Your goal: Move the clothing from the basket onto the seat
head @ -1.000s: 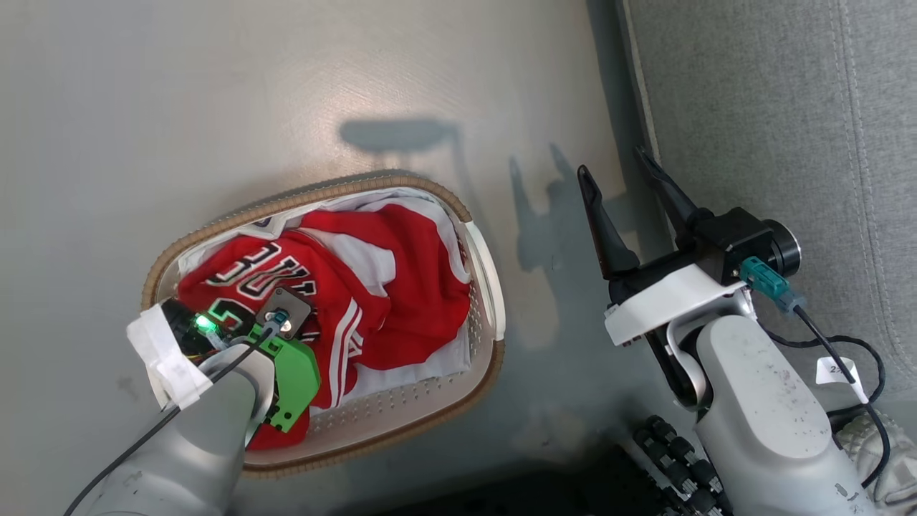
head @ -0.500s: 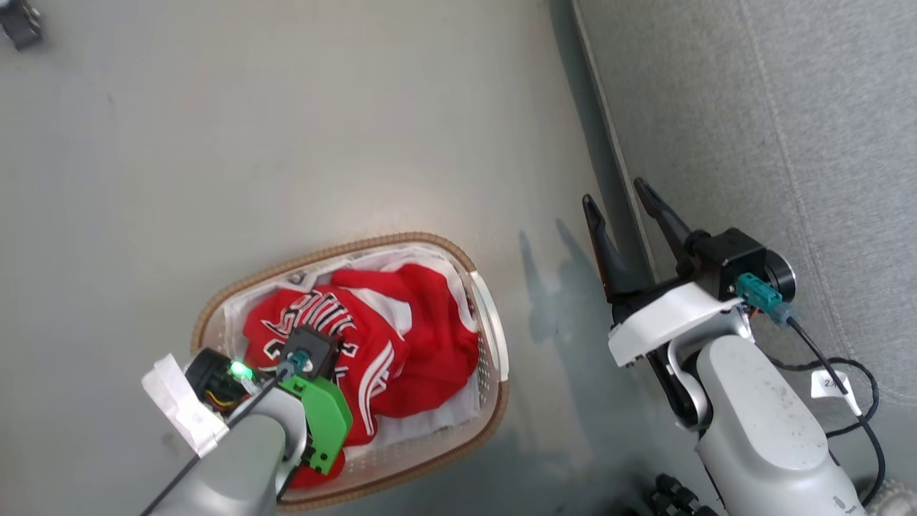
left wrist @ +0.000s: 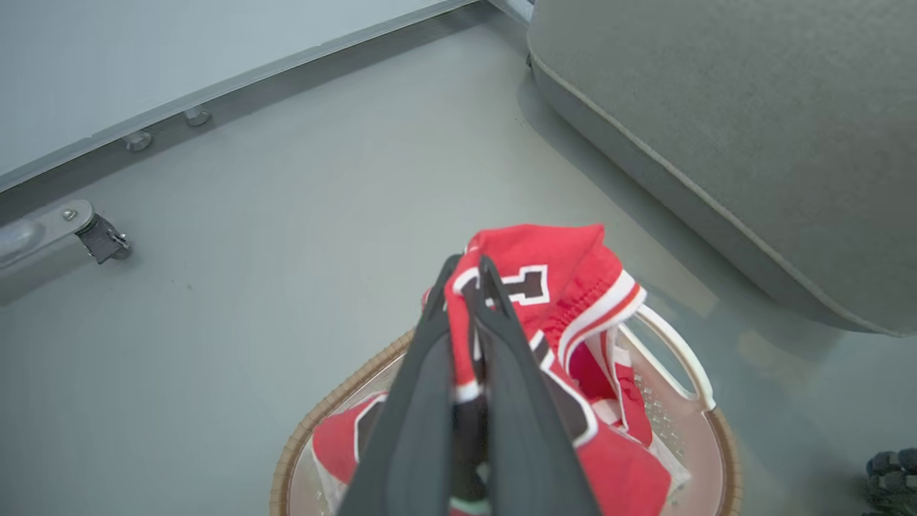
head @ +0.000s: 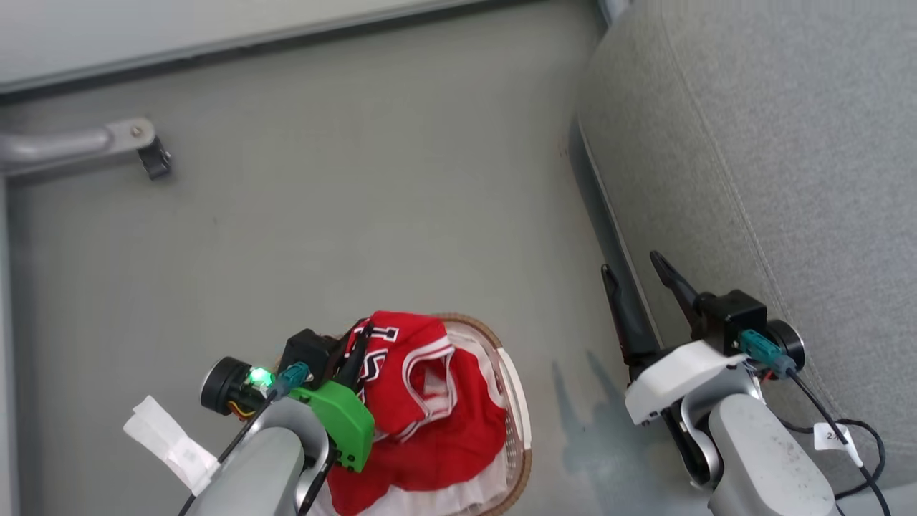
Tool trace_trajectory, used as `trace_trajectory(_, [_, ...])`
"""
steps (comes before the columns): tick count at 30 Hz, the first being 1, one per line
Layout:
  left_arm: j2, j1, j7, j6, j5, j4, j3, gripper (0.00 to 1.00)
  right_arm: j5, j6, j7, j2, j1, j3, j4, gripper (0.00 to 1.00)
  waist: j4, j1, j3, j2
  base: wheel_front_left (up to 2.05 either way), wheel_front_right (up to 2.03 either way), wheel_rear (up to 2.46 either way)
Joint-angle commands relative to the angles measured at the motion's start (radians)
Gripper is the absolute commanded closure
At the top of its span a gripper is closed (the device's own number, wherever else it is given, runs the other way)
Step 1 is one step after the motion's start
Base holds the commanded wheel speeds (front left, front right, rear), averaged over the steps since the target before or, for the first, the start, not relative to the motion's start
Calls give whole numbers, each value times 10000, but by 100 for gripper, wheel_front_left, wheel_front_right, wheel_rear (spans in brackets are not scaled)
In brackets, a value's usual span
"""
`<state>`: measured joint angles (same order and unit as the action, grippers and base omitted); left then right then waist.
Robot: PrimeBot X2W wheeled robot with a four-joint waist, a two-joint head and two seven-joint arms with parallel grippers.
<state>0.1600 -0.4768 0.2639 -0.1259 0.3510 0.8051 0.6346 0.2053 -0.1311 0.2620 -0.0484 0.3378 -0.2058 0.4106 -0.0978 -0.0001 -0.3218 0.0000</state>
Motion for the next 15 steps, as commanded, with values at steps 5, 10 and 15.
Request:
trace_trajectory(5, [-57,544,8,215,-615,-1626,-938,100,17,6,45,-45,-600,200,45,0,689,1,1768,0,0,0,0])
trace_trajectory(10, [-326,806,8,152,-1000,-3099,-1656,100,41,6,45,-43,-1027,212,114,0,764,1,2407,0,0,0,0])
trace_trajectory(15, [-619,826,6,71,-1277,-4181,-2044,100,37,7,45,-41,-1396,87,148,0,781,1,2871,0,0,0,0])
